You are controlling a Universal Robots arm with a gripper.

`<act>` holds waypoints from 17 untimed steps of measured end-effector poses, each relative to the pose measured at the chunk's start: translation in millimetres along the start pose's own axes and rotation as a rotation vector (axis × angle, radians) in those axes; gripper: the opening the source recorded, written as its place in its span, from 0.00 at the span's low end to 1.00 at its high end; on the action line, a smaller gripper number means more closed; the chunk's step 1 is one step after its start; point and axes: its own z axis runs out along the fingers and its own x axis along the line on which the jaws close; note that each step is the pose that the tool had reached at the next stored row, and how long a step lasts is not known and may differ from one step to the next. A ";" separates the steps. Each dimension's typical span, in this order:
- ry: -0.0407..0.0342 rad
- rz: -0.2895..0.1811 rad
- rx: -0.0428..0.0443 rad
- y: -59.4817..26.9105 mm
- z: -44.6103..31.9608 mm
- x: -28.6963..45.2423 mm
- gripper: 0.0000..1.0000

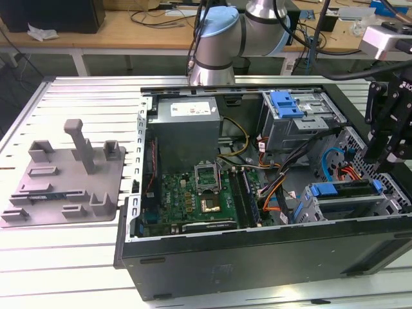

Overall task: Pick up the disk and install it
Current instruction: 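Insert the second disk wire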

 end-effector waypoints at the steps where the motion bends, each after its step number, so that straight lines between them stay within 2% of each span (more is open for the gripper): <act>1: 0.0001 0.000 0.0001 0.0 0.0 0.0 0.36; 4: 0.0012 0.000 0.0001 0.0 -0.2 -1.1 0.36; 5: 0.0047 0.000 0.0002 0.0 -0.5 -4.2 0.36; 7: 0.0394 0.001 0.0011 0.5 -2.6 -19.5 0.36; 8: 0.0708 0.002 0.0018 0.8 -3.9 -29.1 0.36; 9: 0.1139 0.003 0.0019 1.1 -4.5 -36.0 0.36; 10: 0.1249 0.004 0.0022 1.4 -3.8 -39.2 0.36; 11: 0.1307 0.004 0.0023 1.6 -3.9 -43.4 0.36; 13: 0.1358 0.004 0.0024 1.9 -3.9 -48.6 0.36; 15: 0.1485 0.005 0.0028 3.2 -3.0 -54.1 0.36; 16: 0.1603 0.005 0.0031 6.0 -1.5 -56.6 0.36; 17: 0.1665 0.005 0.0032 8.8 0.2 -57.7 0.36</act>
